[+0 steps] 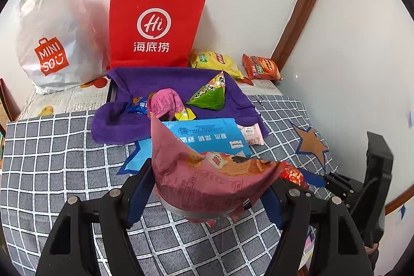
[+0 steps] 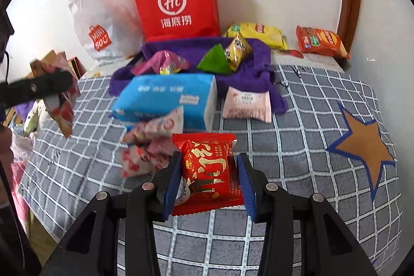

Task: Organize snacks
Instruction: 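Lift and carry the pink bag and red packet toward the purple towel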

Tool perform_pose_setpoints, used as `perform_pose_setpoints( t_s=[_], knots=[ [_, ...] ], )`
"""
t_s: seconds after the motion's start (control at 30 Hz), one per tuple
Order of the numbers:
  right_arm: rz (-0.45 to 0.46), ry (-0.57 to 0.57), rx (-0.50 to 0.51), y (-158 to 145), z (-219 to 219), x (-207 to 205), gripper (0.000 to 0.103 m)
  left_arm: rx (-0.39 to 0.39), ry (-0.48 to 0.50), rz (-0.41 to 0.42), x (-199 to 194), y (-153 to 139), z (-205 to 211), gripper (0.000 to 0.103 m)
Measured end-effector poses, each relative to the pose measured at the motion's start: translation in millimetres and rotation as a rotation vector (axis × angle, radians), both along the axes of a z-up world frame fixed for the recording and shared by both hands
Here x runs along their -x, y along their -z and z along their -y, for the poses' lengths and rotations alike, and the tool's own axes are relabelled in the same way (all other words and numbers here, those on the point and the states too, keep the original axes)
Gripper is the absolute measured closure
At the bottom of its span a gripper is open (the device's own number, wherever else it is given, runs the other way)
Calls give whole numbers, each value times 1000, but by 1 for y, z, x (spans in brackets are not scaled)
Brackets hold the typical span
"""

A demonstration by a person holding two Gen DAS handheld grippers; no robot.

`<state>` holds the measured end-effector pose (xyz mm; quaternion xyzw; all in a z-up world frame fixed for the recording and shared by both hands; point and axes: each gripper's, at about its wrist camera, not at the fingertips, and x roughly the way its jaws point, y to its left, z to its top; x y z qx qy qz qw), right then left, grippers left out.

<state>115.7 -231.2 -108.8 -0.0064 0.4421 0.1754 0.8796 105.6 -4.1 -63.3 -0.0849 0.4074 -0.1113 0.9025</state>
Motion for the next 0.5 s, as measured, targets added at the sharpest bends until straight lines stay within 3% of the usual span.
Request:
perform_pose_setpoints(
  t_s=[0.5],
  knots=[
    [92, -17, -57, -55, -27, -53, 60, -7, -18, 25, -40, -23, -6, 31]
  ],
)
